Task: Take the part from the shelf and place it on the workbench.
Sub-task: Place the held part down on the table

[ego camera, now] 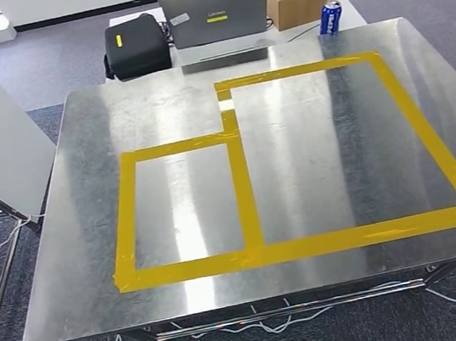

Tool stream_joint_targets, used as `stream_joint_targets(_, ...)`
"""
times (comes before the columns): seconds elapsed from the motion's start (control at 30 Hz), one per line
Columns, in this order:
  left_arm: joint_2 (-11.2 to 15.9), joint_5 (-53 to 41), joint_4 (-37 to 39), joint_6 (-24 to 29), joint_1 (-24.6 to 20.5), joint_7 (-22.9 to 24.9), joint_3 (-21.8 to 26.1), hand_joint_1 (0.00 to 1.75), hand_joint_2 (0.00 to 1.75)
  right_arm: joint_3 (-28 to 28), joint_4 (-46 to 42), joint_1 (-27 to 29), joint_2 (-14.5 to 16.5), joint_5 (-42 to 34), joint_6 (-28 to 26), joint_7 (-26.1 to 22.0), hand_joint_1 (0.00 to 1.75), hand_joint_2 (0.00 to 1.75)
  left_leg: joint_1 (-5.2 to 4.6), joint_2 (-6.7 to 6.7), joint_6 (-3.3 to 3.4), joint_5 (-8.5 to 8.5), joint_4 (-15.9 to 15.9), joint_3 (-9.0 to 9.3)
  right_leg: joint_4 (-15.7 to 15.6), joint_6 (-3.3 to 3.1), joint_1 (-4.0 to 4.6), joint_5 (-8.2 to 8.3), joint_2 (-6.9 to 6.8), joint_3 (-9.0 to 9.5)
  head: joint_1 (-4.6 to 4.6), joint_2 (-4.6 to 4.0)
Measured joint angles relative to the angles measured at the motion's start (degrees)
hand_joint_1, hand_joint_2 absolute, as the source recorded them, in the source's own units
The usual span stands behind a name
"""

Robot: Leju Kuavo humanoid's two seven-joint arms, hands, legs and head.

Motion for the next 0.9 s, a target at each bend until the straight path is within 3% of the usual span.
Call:
stream_joint_targets(0.1,0.21,0.0,0.0,-0.24,-0.14,0.0,-0.29,0.0,1.75,-0.75,-3.04,-0.47,0.02,0.74,0.6,-1.48,1.75,1.75,0.12,-0.01,-1.86,0.15,-0.2,0.06,0.05,-0.18,0.04,0.08,-0.07,0.01,0.0,0.0)
stream_joint_targets(0.17,0.38,0.0,0.0,-0.37,-0.15,0.01,-0.64,0.0,1.75,-0.68,-5.32,-0.56,0.02,1.91,0.6,-1.6,1.75,1.75,0.17,-0.01,-2.47,0.19,-0.26,0.08,0.06,-0.26,0.05,0.15,-0.07,0.03,0.01,0.0)
stream_joint_targets(0.3,0.72,0.0,0.02,-0.54,-0.26,0.01,-1.85,0.0,1.75,1.22,-9.21,1.54,0.02,8.34,0.13,-1.66,1.75,1.75,0.14,-0.02,-2.68,0.27,-0.25,0.1,-0.02,-0.21,0.02,0.32,-0.09,0.19,0.03,0.0)
stream_joint_targets(0.7,1.8,0.0,0.57,-1.31,-1.13,0.37,-5.73,0.0,1.75,17.9,-9.15,8.01,0.03,24.48,-9.21,-0.67,1.75,1.75,0.12,0.01,-2.66,0.32,-0.23,0.19,-0.46,0.13,-0.01,0.65,-0.07,0.5,0.02,0.0)
stream_joint_targets(0.8,2.09,0.0,0.77,-1.57,-1.59,0.71,-7.15,0.0,1.75,26.75,-4.75,9.94,-1.4,28.42,-14.49,8.03,1.75,1.75,0.12,0.0,-2.63,0.34,-0.23,0.17,-0.48,0.15,-0.02,0.66,-0.1,0.53,0.02,0.0)
stream_joint_targets(0.9,2.42,0.0,1.01,-1.9,-2.06,1.15,-8.56,0.0,1.75,40.4,1.09,12.74,-7.98,28.04,-18.84,26.99,1.75,1.75,0.11,0.02,-2.62,0.34,-0.23,0.17,-0.52,0.2,-0.04,0.7,-0.05,0.55,0.03,0.0)
